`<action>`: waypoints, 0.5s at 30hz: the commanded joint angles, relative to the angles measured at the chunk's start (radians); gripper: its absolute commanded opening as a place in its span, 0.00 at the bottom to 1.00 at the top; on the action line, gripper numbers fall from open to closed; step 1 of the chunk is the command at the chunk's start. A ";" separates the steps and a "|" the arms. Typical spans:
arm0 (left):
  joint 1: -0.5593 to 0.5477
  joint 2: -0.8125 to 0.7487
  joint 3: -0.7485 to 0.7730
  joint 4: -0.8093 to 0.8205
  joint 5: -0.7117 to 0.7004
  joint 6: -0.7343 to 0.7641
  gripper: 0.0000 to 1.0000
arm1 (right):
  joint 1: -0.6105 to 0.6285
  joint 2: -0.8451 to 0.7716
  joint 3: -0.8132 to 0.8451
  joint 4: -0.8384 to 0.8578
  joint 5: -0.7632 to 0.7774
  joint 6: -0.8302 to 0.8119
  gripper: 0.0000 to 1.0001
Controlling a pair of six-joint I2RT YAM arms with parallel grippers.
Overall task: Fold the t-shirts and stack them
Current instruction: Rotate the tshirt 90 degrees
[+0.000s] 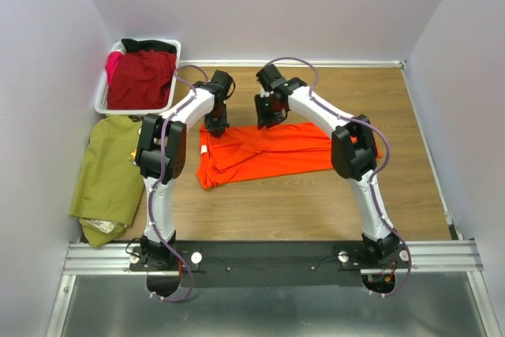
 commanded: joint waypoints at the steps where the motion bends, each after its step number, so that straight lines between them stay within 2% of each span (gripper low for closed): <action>1: 0.000 0.064 -0.009 0.012 -0.008 -0.015 0.16 | 0.051 0.042 0.056 -0.006 -0.071 -0.038 0.41; 8: 0.011 0.104 -0.001 0.007 -0.005 -0.038 0.16 | 0.124 0.089 0.105 -0.007 -0.079 -0.050 0.41; 15: 0.033 0.104 -0.028 0.033 0.058 -0.032 0.15 | 0.178 0.117 0.081 -0.006 -0.078 -0.058 0.41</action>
